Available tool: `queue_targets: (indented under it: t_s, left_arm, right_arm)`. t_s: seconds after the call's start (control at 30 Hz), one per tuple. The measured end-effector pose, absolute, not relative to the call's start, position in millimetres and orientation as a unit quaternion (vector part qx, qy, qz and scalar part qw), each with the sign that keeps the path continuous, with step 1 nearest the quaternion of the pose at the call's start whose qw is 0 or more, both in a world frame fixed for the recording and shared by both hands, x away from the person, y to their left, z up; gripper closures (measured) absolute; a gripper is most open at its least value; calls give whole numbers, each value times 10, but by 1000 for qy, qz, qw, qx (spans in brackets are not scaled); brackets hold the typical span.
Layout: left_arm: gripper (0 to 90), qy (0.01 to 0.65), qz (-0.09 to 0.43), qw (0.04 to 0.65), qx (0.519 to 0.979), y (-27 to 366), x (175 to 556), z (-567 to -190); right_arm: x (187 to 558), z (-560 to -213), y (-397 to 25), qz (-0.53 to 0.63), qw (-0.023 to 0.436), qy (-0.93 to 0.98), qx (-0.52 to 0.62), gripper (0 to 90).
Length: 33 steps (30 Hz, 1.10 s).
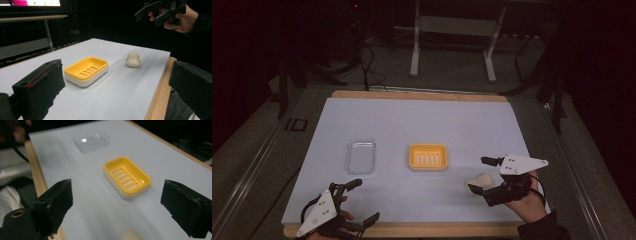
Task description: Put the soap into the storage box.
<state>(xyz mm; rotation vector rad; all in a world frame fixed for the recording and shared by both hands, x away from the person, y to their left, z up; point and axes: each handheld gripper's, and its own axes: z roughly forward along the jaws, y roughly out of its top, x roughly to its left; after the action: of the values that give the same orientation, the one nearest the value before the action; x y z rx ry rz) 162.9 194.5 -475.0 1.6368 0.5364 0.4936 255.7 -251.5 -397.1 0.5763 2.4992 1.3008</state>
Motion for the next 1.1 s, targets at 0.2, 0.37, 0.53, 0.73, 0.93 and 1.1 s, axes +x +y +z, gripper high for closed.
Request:
queue_targets:
  t_s: [0.2,0.37,0.53,0.73,0.93,1.1]
  left_arm:
    - [1,233,213,623,716,1941,1636,-4756]
    - [1,232,211,622,718,1937,1637,-4760]
    - [1,232,209,620,720,1935,1643,-4766]
    - [1,231,209,619,721,1930,1644,-4768]
    - [1,231,209,617,723,1927,1651,-4773]
    - [1,233,209,616,723,1924,1653,-4775]
  right_arm:
    - [2581,-3931,-2453,399,129,890,179,127]
    - [2606,-3941,-2357,330,109,926,148,127]
    - [2630,-4010,-2285,265,79,952,130,146]
    - [2659,-4074,-2262,225,65,964,128,156]
    - [2724,-4115,-2333,181,47,974,131,174]
    - [2769,-4142,-2398,143,27,980,136,206]
